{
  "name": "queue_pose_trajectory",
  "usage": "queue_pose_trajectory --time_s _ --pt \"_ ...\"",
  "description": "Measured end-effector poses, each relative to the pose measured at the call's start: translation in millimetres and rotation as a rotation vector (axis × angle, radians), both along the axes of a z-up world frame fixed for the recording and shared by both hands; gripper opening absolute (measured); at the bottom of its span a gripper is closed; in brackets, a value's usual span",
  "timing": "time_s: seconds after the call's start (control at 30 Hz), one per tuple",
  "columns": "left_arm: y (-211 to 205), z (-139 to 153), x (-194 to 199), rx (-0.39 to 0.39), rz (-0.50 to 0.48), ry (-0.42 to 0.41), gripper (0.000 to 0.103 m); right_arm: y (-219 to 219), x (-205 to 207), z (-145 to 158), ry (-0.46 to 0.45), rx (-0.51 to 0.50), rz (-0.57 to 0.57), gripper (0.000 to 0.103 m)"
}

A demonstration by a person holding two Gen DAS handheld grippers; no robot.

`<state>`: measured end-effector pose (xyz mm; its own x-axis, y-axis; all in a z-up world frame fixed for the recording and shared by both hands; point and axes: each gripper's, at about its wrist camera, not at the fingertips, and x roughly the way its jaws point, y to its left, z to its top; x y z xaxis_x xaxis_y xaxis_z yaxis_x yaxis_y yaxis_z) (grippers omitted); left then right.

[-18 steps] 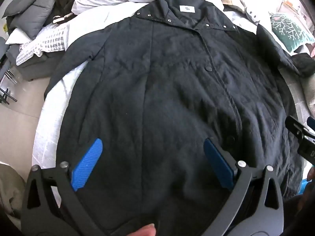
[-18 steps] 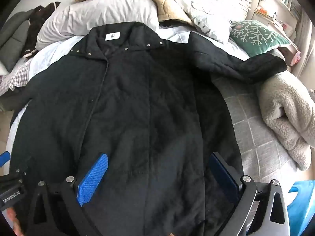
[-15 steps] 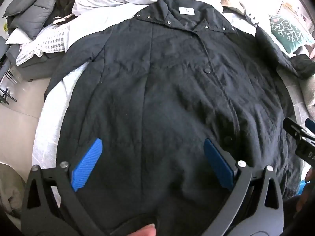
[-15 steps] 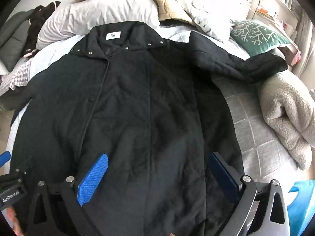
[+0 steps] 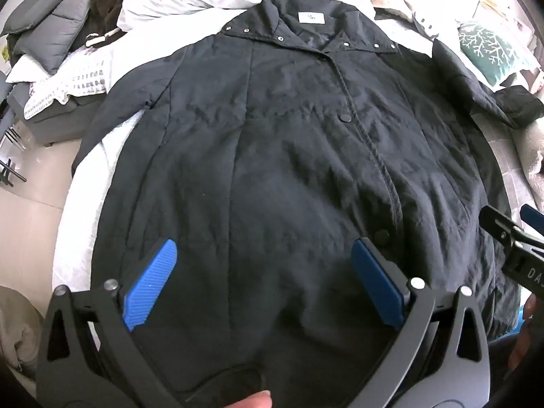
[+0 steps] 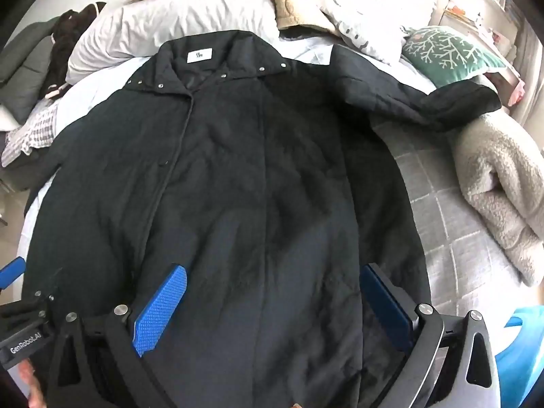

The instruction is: Fold large clothes

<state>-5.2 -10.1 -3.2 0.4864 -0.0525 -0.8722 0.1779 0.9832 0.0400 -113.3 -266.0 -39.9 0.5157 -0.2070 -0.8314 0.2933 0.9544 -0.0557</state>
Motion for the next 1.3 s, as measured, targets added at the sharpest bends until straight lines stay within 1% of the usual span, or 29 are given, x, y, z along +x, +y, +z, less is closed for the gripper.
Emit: queue_pose_trajectory --time_s 0.37,1.3 --pt "-3.7 0.6 -3.8 -0.013 -0.024 0.0 0.102 1.1 0.6 -2.1 0.009 0.003 0.007 0.103" --pt "-4.4 -1.2 -2.2 -0.005 -0.021 0.007 0.102 -0.4 -0.3 -1.6 0.004 0.007 0.005 0.103"
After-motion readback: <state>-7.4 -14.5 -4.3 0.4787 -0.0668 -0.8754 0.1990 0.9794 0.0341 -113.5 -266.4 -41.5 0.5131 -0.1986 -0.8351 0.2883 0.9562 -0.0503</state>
